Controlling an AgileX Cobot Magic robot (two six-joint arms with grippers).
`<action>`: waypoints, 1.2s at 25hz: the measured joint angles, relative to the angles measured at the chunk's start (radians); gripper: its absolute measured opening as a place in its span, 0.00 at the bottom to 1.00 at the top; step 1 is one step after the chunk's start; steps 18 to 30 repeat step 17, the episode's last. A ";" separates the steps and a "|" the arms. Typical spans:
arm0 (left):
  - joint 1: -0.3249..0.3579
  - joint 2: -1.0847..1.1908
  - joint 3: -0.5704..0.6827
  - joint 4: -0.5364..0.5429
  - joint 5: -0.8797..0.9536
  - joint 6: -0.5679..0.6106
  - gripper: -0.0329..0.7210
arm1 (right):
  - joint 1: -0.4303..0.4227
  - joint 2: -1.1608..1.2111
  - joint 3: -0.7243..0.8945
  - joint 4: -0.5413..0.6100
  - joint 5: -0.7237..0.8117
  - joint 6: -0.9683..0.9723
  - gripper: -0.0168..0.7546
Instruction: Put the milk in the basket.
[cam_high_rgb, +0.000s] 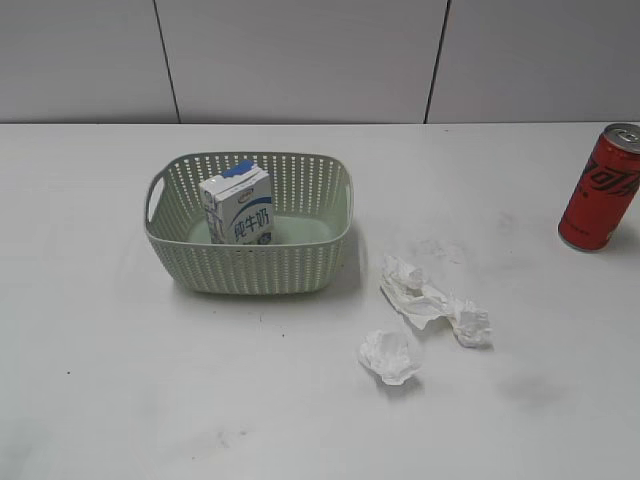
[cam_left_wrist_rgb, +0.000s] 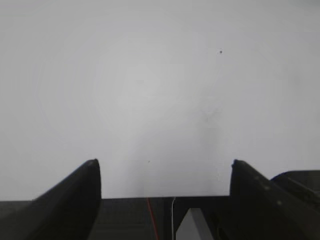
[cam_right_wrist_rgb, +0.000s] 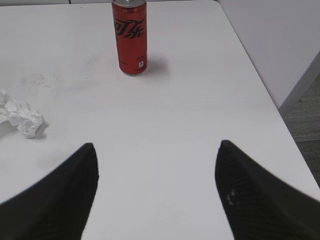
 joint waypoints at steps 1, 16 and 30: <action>0.000 -0.037 0.001 -0.004 0.001 0.000 0.82 | 0.000 0.000 0.000 0.000 0.000 0.000 0.78; 0.000 -0.485 0.017 -0.020 0.013 0.000 0.74 | 0.000 0.000 0.000 0.000 0.000 0.000 0.78; 0.000 -0.508 0.017 -0.020 0.013 0.000 0.74 | 0.000 0.000 0.000 0.000 0.000 0.000 0.78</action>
